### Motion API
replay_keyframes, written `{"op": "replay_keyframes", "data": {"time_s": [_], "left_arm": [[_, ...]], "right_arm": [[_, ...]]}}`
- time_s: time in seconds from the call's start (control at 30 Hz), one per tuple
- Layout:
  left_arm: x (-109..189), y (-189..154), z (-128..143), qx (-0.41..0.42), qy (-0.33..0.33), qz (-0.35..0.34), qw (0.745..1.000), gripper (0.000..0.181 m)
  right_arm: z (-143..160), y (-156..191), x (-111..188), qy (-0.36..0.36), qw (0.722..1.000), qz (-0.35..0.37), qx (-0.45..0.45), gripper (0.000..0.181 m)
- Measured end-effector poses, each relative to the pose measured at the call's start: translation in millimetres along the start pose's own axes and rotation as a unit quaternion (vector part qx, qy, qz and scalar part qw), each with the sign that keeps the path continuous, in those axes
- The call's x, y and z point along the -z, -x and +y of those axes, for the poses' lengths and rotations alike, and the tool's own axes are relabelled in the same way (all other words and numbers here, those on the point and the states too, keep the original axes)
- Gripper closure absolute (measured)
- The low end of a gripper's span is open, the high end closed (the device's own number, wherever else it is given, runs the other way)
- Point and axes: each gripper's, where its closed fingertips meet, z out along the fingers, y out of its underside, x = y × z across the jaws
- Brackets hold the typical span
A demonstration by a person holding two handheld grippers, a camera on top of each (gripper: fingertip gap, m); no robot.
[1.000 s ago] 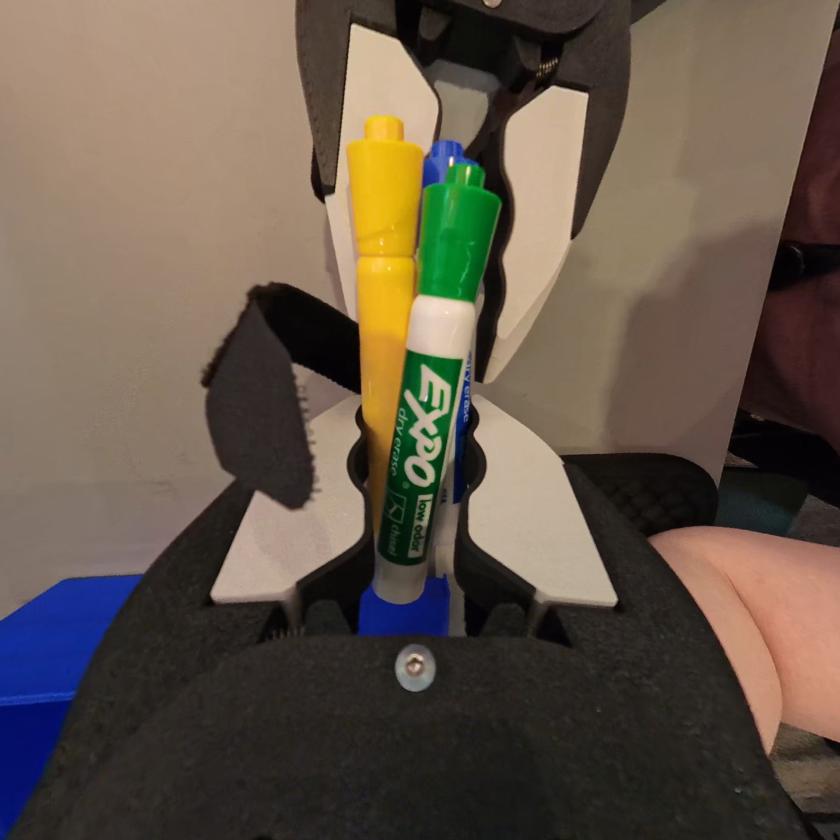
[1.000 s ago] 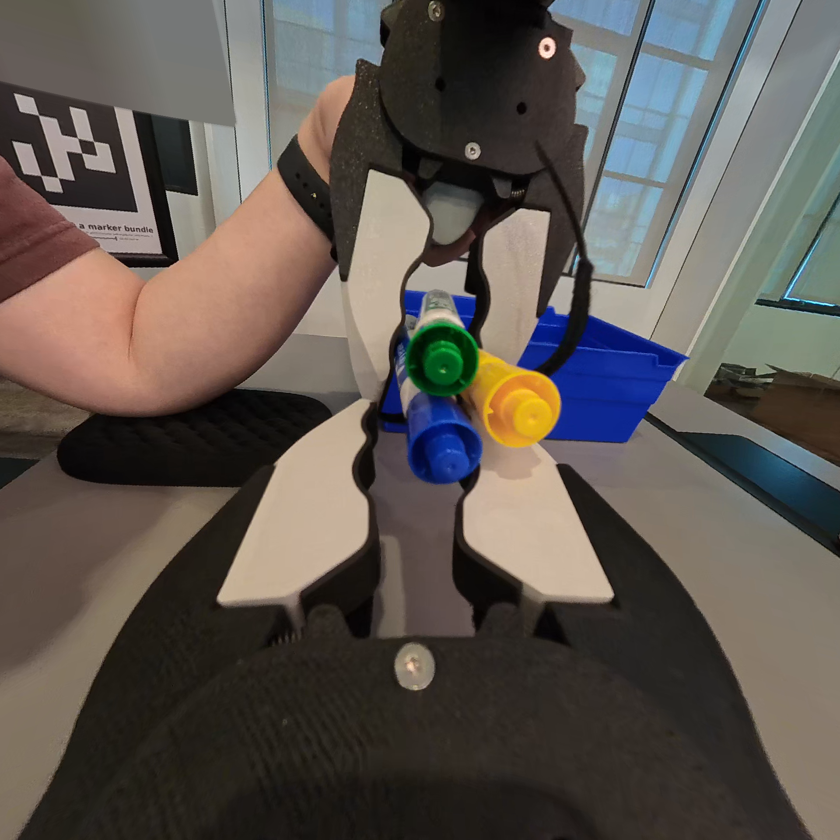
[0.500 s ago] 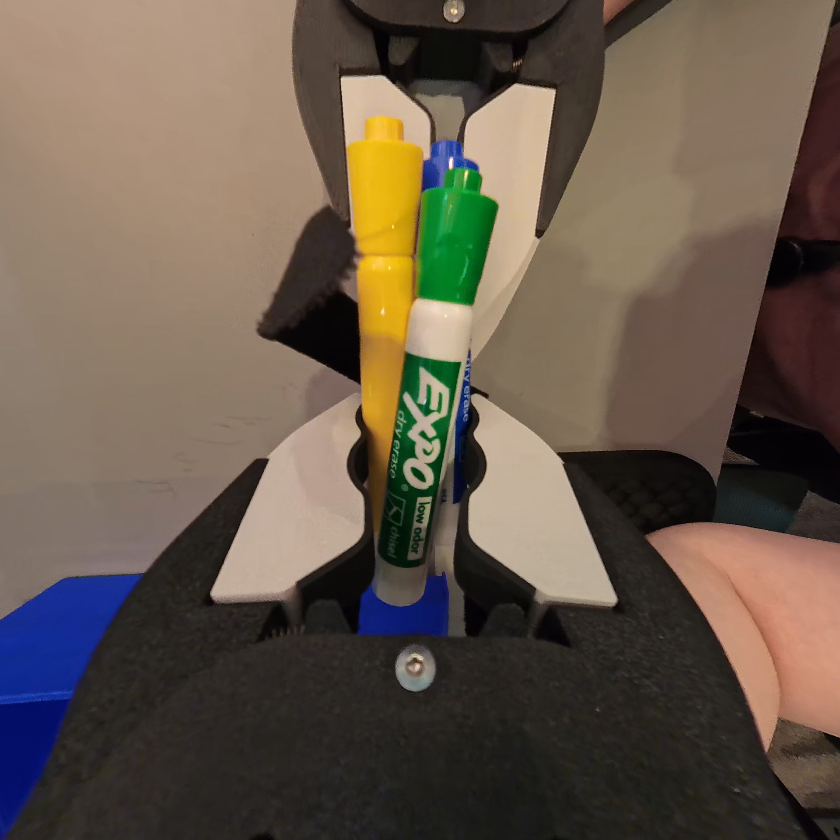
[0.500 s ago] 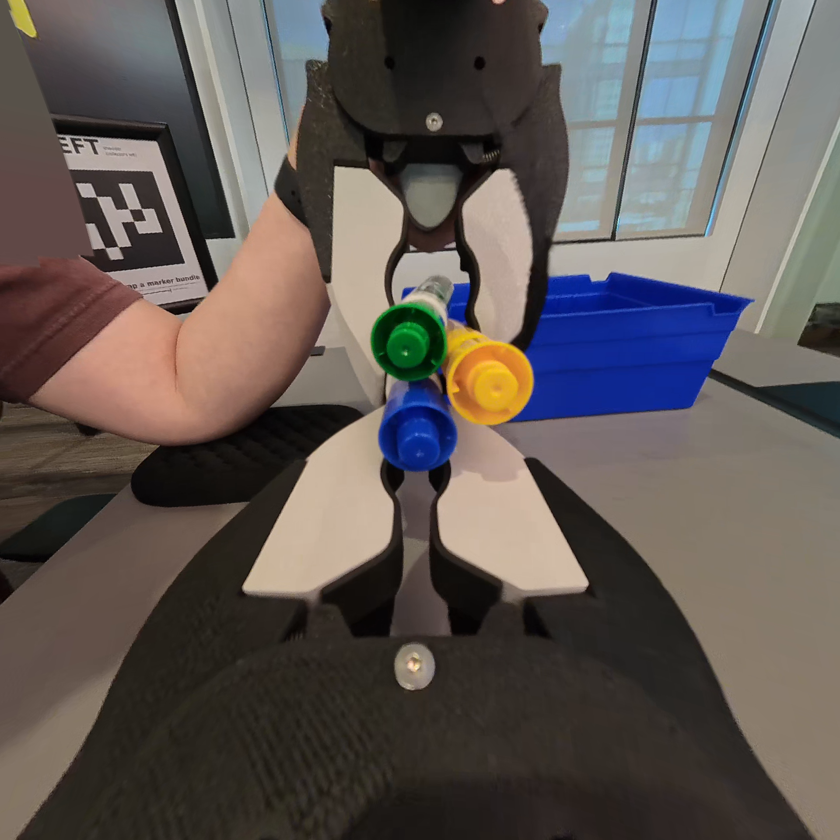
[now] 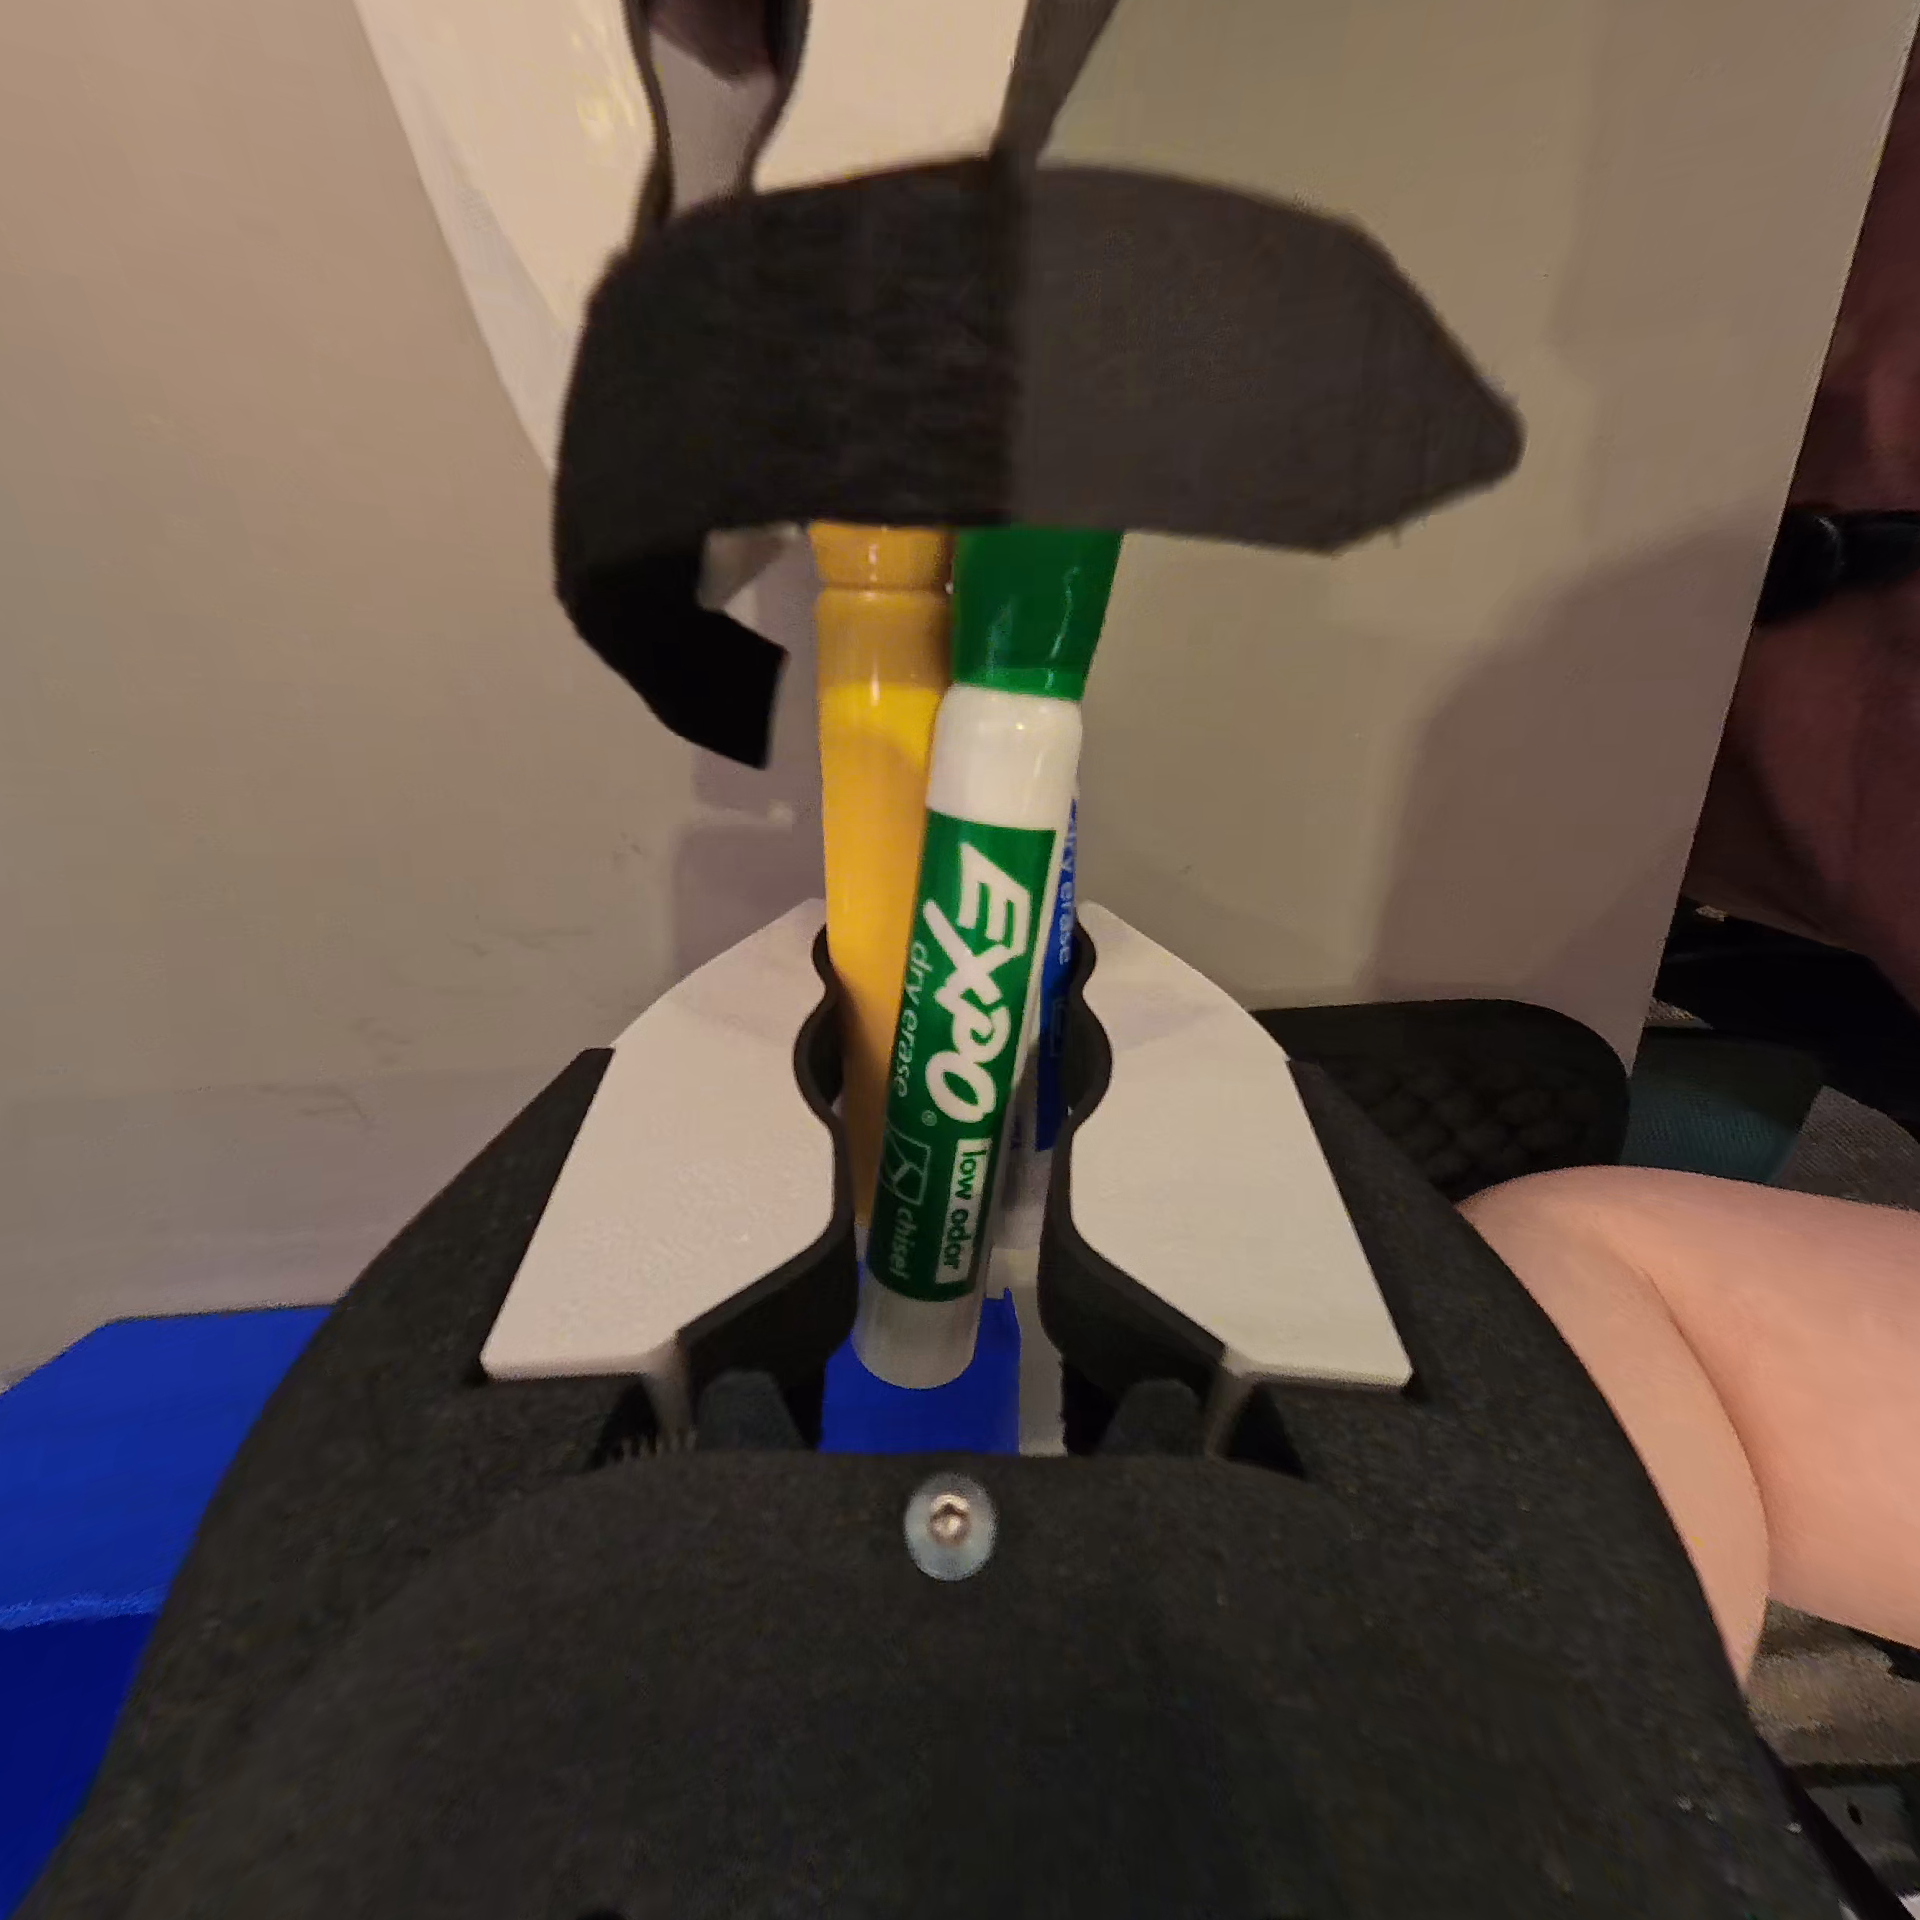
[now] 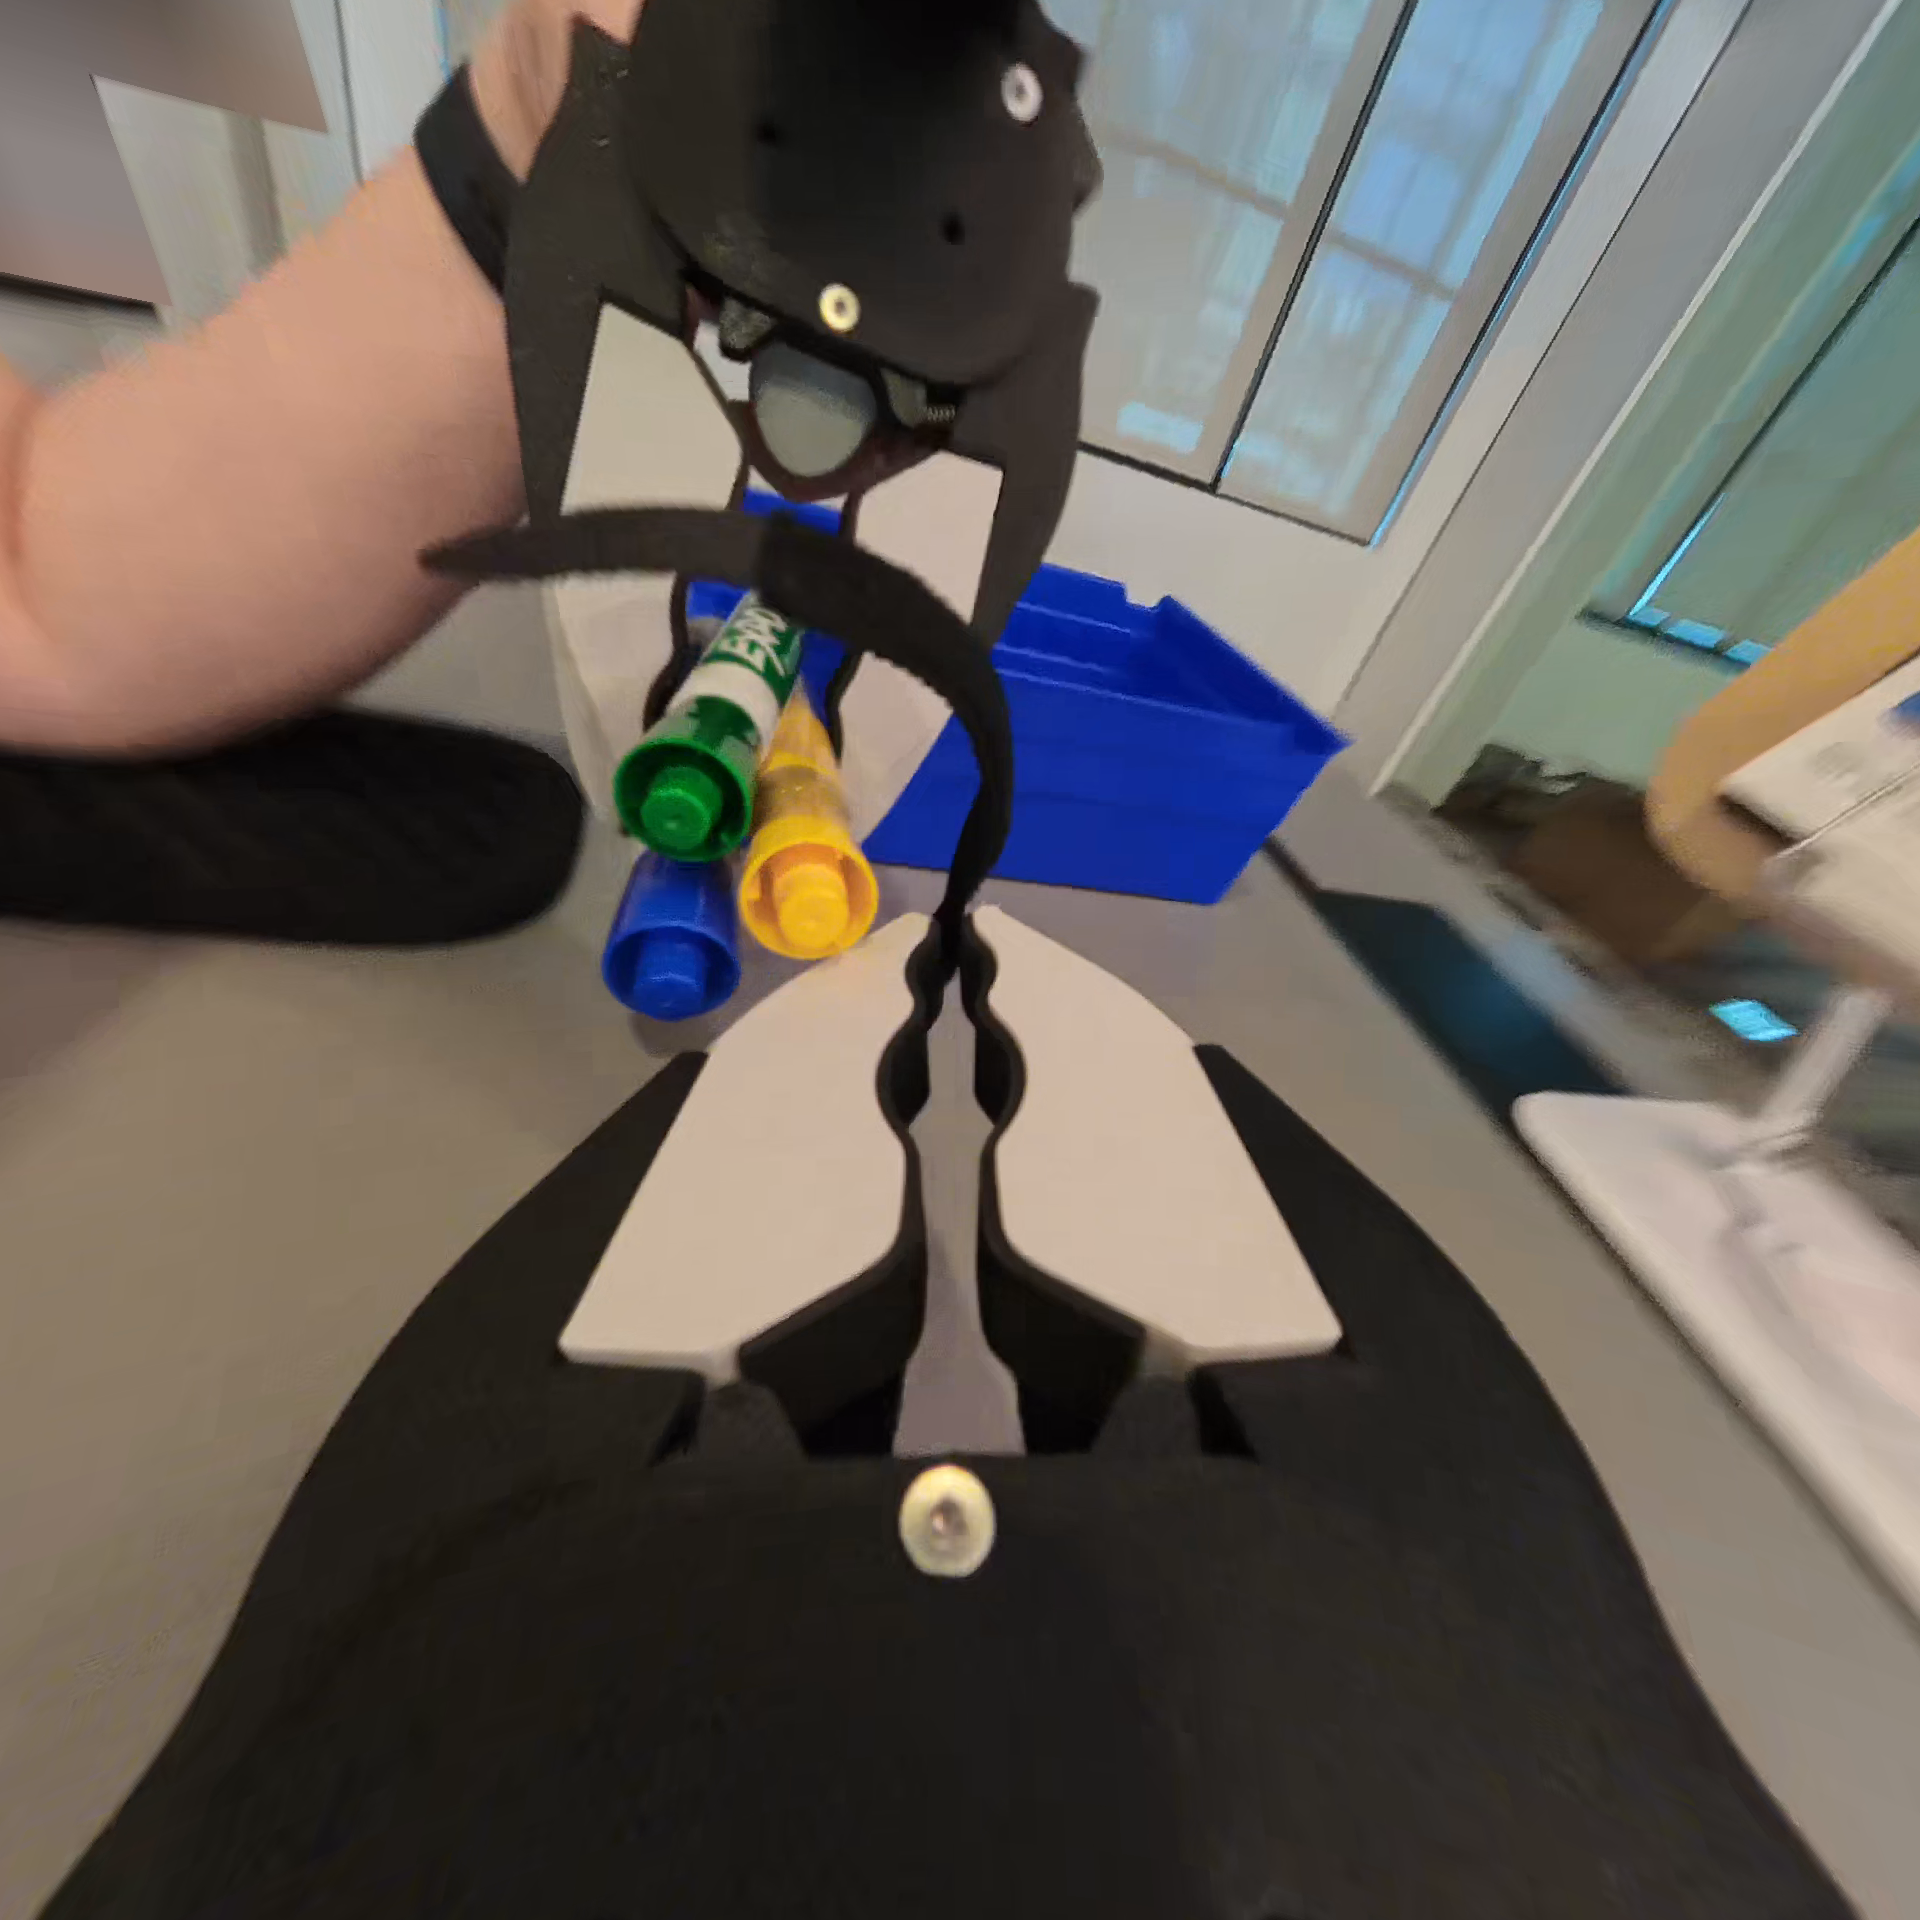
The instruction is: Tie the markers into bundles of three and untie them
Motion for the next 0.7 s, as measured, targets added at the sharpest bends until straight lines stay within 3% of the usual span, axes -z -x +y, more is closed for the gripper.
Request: {"op": "replay_keyframes", "data": {"time_s": [0.13, 0.33, 0.57, 0.7], "left_arm": [[-6, -4, -5, -0.016, -0.002, 0.021, 1.000, 0.143], [-18, -4, -7, -0.027, 0.016, 0.037, 0.999, 0.143], [-32, 1, -4, -0.023, 0.056, 0.034, 0.998, 0.143], [-40, 3, -9, -0.026, 0.058, 0.039, 0.997, 0.143]], "right_arm": [[-12, -10, 12, 0.054, 0.981, 0.027, 0.184, 0.178], [-10, -2, 12, 0.103, 0.889, 0.034, 0.444, 0.178], [-17, 2, 14, 0.089, 0.849, 0.029, 0.519, 0.178], [-11, 6, 12, 0.128, 0.820, 0.009, 0.558, 0.178]]}}
